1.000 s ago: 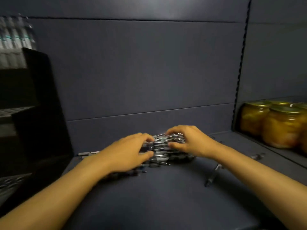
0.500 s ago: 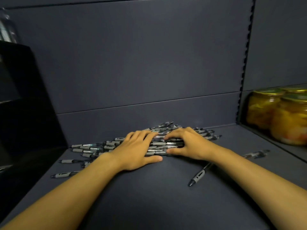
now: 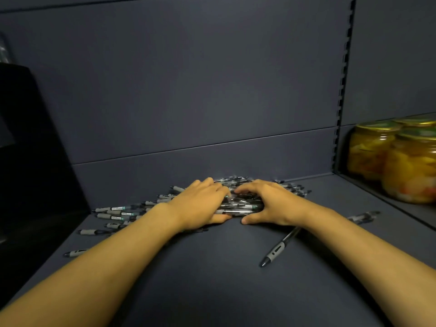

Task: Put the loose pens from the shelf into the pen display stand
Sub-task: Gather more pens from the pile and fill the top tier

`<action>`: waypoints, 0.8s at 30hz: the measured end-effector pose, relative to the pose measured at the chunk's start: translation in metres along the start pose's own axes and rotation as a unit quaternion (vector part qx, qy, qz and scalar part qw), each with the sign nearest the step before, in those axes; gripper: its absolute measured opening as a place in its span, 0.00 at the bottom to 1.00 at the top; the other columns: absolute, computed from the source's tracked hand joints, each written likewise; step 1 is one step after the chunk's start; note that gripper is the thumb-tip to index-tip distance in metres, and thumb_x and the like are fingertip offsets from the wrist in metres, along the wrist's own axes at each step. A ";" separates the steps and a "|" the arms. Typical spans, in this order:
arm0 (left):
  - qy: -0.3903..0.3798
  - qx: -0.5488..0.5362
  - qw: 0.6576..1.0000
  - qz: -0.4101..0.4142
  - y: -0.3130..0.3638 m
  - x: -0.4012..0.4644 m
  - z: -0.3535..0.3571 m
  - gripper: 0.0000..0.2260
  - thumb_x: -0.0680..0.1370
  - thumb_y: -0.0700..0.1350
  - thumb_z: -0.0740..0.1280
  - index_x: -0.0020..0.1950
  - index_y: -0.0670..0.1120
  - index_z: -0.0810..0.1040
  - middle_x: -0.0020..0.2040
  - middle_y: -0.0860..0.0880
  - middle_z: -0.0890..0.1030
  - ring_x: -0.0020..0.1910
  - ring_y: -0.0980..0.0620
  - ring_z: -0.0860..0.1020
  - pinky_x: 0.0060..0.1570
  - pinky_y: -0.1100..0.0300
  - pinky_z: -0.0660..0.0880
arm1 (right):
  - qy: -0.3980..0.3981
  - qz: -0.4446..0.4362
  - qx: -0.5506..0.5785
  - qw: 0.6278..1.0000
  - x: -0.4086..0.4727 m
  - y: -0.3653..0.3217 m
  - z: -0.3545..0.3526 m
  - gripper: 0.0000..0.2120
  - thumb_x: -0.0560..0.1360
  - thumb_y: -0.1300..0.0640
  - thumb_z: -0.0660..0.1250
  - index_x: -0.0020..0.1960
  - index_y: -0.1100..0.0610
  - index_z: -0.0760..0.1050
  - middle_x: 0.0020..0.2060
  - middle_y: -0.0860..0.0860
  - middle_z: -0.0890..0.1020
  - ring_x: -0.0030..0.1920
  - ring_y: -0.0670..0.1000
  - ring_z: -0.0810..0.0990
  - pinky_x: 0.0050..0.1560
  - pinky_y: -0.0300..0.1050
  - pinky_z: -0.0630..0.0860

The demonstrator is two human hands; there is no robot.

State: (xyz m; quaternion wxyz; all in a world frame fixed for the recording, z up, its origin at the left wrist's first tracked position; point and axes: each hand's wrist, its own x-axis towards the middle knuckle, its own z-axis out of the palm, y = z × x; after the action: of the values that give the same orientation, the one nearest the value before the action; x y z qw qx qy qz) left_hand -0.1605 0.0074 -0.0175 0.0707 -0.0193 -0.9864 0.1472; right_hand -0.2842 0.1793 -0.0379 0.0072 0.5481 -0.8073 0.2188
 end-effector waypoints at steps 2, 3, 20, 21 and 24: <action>0.013 0.018 1.000 0.013 0.003 0.002 0.001 0.21 0.79 0.60 0.62 0.67 0.49 0.69 0.62 0.51 0.74 0.60 0.51 0.70 0.58 0.55 0.67 | 0.000 -0.003 -0.005 1.000 -0.001 -0.001 -0.002 0.34 0.70 0.46 0.77 0.72 0.46 0.69 0.68 0.45 0.74 0.68 0.45 0.70 0.61 0.30 0.61; 0.019 0.020 0.999 0.016 0.004 0.003 0.001 0.21 0.79 0.59 0.62 0.67 0.49 0.69 0.62 0.51 0.75 0.60 0.51 0.71 0.59 0.55 0.68 | 0.000 -0.003 -0.007 1.000 -0.001 -0.002 -0.003 0.33 0.70 0.46 0.77 0.72 0.46 0.69 0.68 0.45 0.74 0.68 0.45 0.71 0.61 0.31 0.61; -0.046 -0.105 0.993 -0.010 -0.005 0.003 -0.011 0.20 0.78 0.60 0.65 0.64 0.51 0.70 0.53 0.49 0.76 0.50 0.48 0.76 0.53 0.51 0.76 | 0.057 -0.009 0.025 0.998 -0.007 -0.002 -0.009 0.29 0.70 0.43 0.76 0.69 0.46 0.73 0.60 0.44 0.80 0.59 0.44 0.77 0.58 0.35 0.71; -0.041 -0.124 0.991 -0.016 -0.006 0.001 -0.012 0.20 0.78 0.60 0.64 0.65 0.52 0.69 0.53 0.50 0.76 0.50 0.49 0.76 0.53 0.53 0.75 | 0.071 -0.011 0.034 0.997 -0.007 -0.002 -0.011 0.31 0.69 0.42 0.76 0.69 0.45 0.72 0.61 0.44 0.80 0.60 0.44 0.77 0.60 0.38 0.73; -0.023 -0.181 0.983 -0.032 -0.009 -0.005 -0.013 0.14 0.79 0.57 0.64 0.62 0.54 0.67 0.50 0.52 0.77 0.47 0.51 0.76 0.47 0.55 0.75 | 0.115 -0.015 0.070 0.991 -0.011 -0.004 -0.017 0.36 0.66 0.36 0.75 0.70 0.44 0.70 0.61 0.43 0.79 0.60 0.43 0.77 0.63 0.42 0.73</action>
State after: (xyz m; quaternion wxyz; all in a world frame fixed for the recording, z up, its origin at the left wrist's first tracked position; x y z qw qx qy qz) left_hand -0.1534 0.0017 -0.0035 0.0481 0.0027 -0.9982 -0.0355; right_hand -0.2802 0.1941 -0.0243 0.0648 0.5303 -0.7755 0.3365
